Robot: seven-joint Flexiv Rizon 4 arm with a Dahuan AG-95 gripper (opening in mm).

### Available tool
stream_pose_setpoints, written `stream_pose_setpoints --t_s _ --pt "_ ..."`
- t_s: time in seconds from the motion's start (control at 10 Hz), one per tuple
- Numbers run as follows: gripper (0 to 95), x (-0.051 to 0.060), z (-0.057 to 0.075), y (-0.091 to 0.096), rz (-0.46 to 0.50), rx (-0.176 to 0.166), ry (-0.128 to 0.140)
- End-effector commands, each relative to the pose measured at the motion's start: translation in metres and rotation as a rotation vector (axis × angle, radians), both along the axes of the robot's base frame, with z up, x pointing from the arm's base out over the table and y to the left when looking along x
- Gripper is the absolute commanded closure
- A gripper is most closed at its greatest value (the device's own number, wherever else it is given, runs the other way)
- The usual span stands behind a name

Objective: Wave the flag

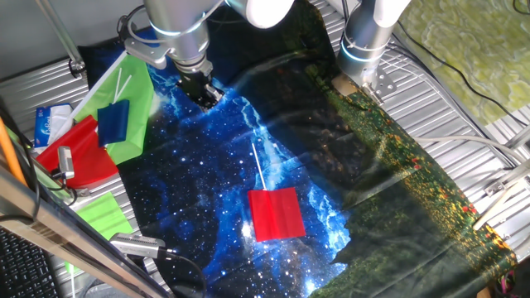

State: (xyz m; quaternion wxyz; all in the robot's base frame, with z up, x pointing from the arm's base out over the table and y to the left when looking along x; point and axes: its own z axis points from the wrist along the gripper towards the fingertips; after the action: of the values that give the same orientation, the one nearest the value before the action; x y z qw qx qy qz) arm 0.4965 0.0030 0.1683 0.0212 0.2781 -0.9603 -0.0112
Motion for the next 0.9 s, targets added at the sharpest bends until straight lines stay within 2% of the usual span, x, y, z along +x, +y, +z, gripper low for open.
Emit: stream_pose_setpoints --t_s 0.1,0.7,0.9 --pt "95.0 -0.0034 -0.0005 0.0013 -0.013 -0.005 -0.008" --pt "95.0 -0.0002 -0.0031 0.0066 0.096 0.019 -0.007" --pt "95.0 -0.0004 -0.0040 0.0062 0.103 0.010 -0.007"
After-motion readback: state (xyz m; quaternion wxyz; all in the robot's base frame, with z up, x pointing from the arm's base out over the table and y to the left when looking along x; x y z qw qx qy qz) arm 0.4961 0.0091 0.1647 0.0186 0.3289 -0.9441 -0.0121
